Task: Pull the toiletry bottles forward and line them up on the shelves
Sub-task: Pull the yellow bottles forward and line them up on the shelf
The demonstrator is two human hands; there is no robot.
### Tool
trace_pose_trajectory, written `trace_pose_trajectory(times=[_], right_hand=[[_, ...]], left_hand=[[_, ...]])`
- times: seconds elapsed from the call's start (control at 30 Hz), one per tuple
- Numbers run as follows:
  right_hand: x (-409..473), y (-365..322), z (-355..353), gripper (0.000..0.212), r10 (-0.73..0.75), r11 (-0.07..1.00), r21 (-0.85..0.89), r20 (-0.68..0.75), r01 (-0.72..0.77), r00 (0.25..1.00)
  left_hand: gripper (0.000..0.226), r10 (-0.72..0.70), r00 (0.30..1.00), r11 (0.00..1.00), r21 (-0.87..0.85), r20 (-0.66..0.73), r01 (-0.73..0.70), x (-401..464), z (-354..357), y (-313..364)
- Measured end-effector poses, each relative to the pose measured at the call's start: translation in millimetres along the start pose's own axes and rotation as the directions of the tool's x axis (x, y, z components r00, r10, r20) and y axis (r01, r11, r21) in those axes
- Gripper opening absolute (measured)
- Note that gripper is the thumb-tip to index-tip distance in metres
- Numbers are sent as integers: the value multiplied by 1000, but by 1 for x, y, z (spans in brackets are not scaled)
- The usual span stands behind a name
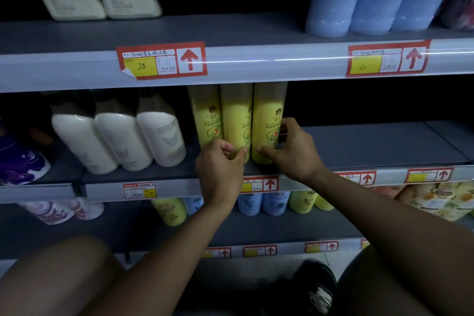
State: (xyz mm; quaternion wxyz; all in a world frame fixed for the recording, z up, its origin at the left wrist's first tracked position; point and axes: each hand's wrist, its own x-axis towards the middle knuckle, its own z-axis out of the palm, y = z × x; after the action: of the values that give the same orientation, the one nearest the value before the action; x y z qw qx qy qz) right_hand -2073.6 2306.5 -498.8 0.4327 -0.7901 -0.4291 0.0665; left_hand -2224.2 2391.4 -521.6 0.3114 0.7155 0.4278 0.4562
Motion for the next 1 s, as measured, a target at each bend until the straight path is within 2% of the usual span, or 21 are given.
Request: trace_pose_trajectory(times=[0.53,1.0], right_hand=[[7,-1,3,63,3,1000,4,-19,-3,1000],[19,1,11,60,30,999,-22,-51,-31,998]], left_hand=[[23,-21,998,994,109,-59,27,3,7,11],[20,-68,996,991,107,-64,75,3,7,16]])
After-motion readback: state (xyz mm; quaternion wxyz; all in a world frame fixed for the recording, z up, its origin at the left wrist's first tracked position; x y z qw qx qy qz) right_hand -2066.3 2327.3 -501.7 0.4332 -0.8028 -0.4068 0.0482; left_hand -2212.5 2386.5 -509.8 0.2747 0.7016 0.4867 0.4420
